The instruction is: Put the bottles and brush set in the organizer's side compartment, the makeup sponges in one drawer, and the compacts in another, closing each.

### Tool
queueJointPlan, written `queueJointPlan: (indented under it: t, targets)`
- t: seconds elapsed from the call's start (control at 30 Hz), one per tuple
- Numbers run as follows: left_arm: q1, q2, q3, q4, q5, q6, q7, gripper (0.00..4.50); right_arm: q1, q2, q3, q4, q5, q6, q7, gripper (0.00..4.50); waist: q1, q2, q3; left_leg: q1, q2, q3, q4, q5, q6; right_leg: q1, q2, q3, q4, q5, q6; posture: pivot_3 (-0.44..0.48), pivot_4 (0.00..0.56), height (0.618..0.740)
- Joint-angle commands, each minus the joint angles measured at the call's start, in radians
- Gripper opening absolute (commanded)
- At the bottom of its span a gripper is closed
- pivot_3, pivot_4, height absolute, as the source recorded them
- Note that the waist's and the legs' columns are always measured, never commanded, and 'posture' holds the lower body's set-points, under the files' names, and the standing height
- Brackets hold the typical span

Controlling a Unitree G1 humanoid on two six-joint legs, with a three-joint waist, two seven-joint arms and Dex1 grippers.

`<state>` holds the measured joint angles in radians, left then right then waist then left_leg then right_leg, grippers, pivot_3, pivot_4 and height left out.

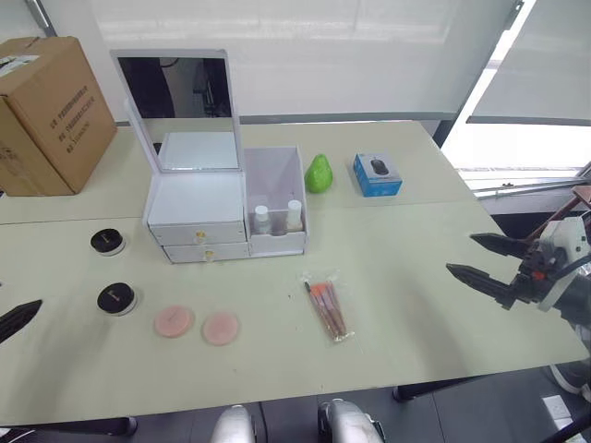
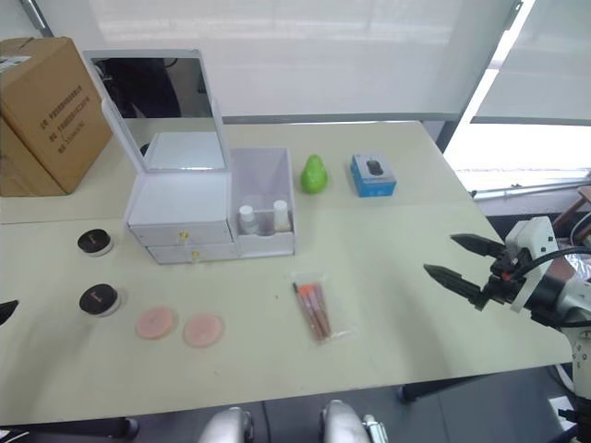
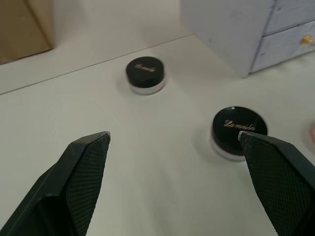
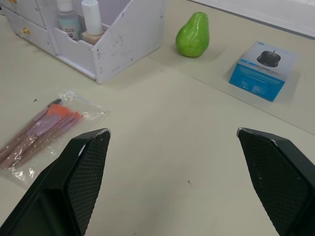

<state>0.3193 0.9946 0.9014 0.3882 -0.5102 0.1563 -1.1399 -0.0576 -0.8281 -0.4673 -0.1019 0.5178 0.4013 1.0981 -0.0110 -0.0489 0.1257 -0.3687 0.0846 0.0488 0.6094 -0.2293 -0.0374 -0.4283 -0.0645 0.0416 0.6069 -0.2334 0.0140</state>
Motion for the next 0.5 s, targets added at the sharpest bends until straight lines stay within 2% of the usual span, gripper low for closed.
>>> queueJointPlan:
  t: [0.03, 0.2, 0.27, 0.43, 0.5]
  targets:
    - [-0.010, 0.028, 0.037, -0.008, 0.002, -0.028, -0.004, 4.50, -0.037, -0.003, 0.029, -0.006, -0.003, -0.038, -0.008, 4.47, 0.002, -0.001, 0.000, 0.000, 0.000, 0.000, 0.000, 0.000, 0.000, 0.000, -0.001, -0.001, 0.000, 0.000, 0.000, 0.000, 0.150, 0.722]
    - [-0.009, -0.018, 0.007, -0.117, -0.014, -0.003, 0.012, 4.50, -0.067, -0.005, 0.083, -0.045, 0.029, 0.010, -0.019, 4.47, 0.007, -0.001, 0.001, -0.001, 0.000, 0.006, -0.001, 0.000, -0.001, 0.000, -0.008, -0.005, 0.000, 0.000, 0.000, 0.000, 0.150, 0.722]
    - [-0.009, -0.056, -0.029, -0.216, -0.029, 0.023, 0.033, 4.50, -0.091, -0.001, 0.118, -0.069, 0.046, 0.049, -0.030, 4.47, 0.008, -0.001, 0.001, -0.001, 0.000, 0.009, -0.001, 0.000, -0.001, 0.000, -0.011, -0.008, 0.001, 0.000, 0.001, 0.000, 0.150, 0.722]
    - [-0.047, -0.195, -0.249, -0.583, -0.069, 0.105, 0.129, 4.50, -0.192, 0.008, 0.274, -0.159, 0.145, 0.288, -0.051, 4.47, 0.013, -0.002, 0.001, -0.001, -0.001, 0.010, 0.000, 0.000, -0.001, 0.003, -0.012, -0.008, 0.001, 0.001, 0.003, 0.000, 0.150, 0.722]
    - [-0.097, -0.256, -0.380, -0.713, -0.074, 0.143, 0.190, 4.50, -0.235, -0.009, 0.337, -0.169, 0.190, 0.412, -0.042, 4.47, 0.019, -0.005, 0.000, -0.004, -0.001, 0.009, 0.001, 0.000, -0.001, 0.005, -0.011, -0.008, 0.002, 0.001, 0.003, 0.000, 0.150, 0.722]
